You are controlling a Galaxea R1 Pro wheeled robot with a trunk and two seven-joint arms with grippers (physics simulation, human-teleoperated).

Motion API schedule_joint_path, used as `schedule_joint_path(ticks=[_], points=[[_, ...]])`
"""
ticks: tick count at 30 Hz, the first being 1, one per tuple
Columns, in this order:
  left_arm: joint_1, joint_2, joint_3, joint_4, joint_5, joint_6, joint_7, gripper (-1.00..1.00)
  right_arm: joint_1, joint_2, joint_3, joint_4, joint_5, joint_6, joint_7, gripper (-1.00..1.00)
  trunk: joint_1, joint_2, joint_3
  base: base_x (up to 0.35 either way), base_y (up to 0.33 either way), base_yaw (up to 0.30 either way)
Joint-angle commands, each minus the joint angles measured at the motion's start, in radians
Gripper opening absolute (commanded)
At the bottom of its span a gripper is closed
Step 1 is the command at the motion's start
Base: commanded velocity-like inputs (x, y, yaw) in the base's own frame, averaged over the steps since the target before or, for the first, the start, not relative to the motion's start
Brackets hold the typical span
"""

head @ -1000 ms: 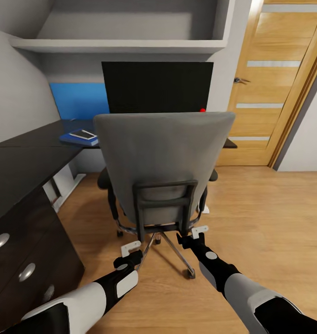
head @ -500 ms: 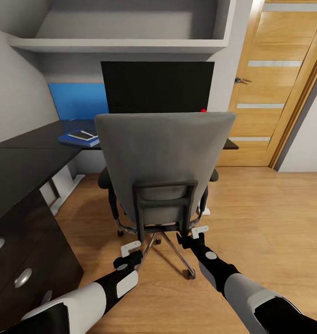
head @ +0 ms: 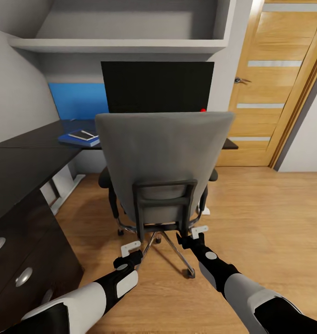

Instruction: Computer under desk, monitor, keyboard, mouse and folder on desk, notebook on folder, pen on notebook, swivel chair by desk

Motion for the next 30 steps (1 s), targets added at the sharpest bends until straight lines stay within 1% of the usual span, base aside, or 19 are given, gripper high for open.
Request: schedule_joint_path(ticks=[1, 30], points=[[-0.001, 0.000, -0.009, -0.001, 0.010, -0.005, 0.004, 1.00, -0.001, 0.000, 0.004, 0.002, -0.011, -0.004, 0.004, 1.00, -0.001, 0.000, -0.001, -0.219, 0.000, 0.000], [-0.001, 0.000, -0.009, -0.001, 0.010, -0.005, 0.006, 1.00, -0.001, 0.001, 0.004, 0.002, -0.011, -0.004, 0.004, 1.00, -0.001, 0.000, -0.001, -0.323, -0.001, 0.000]])
